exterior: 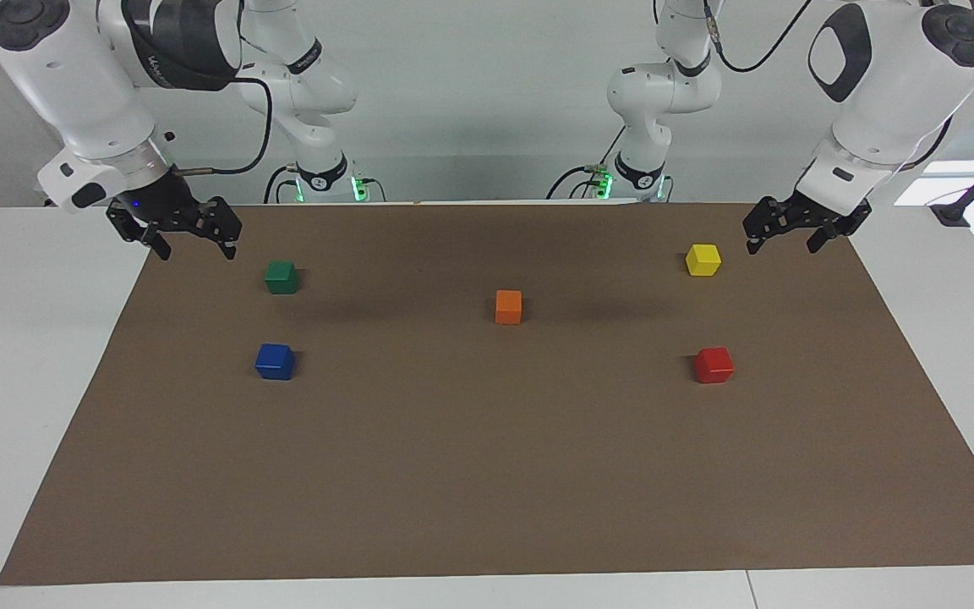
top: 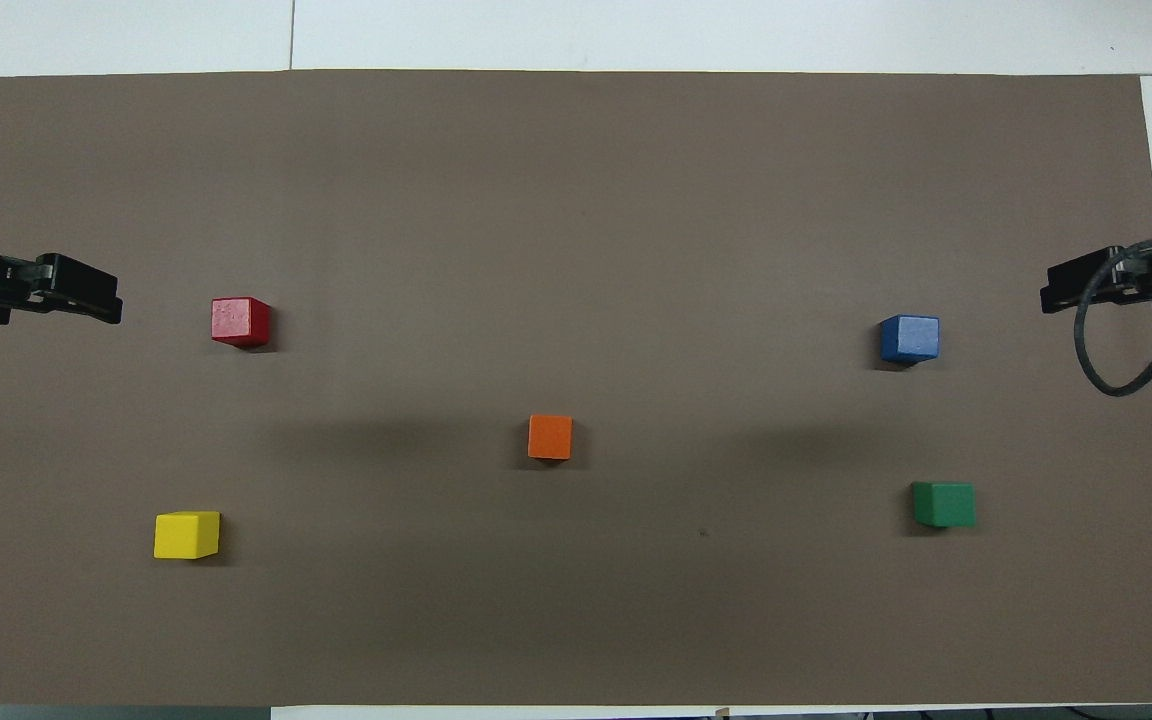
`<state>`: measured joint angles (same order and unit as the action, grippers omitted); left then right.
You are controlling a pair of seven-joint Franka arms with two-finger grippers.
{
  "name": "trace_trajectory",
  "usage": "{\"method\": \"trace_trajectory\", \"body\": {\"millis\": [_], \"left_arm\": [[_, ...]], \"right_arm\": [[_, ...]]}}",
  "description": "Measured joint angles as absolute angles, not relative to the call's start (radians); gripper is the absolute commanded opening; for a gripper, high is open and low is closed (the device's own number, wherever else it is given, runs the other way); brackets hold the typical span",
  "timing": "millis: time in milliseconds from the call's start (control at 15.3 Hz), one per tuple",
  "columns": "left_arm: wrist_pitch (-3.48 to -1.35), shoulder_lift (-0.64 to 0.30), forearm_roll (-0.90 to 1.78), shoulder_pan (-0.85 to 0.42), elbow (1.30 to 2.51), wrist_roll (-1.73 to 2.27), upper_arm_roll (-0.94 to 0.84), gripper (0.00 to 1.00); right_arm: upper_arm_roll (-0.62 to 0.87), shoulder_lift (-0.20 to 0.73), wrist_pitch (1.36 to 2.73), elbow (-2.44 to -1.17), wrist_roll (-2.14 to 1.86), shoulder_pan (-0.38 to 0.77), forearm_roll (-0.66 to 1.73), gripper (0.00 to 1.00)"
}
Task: Transfer red block to right arm and stack on blue block
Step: 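Reach the left gripper to the red block while the right gripper advances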
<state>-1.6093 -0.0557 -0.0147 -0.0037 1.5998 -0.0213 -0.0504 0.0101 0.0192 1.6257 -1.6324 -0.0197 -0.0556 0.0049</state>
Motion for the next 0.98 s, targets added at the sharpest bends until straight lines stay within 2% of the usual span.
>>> {"method": "trace_trajectory", "body": {"millis": [327, 653, 849, 980], "left_arm": [[-1.836, -0.1, -0.015, -0.004, 1.746, -0.017, -0.053, 1.0], [-2.127, -0.122, -0.015, 0.014, 1.969, -0.013, -0.047, 1.0], [-2.199, -0.149, -0.015, 0.016, 1.998, -0.004, -0.048, 1.0], [-2.227, -0.169, -0.015, 0.016, 1.998, 0.0, -0.051, 1.0]], "right_arm": [[0.013, 0.029, 1.743, -1.675, -0.118, -0.054, 0.282, 1.0], [0.013, 0.135, 1.82, -1.754, -0.354, -0.06, 0.711, 1.0], [0.014, 0.201, 1.822, -1.809, -0.483, -0.047, 1.01, 1.0], [0.015, 0.23, 1.76, -1.844, -0.534, -0.027, 1.203, 1.0]]}}
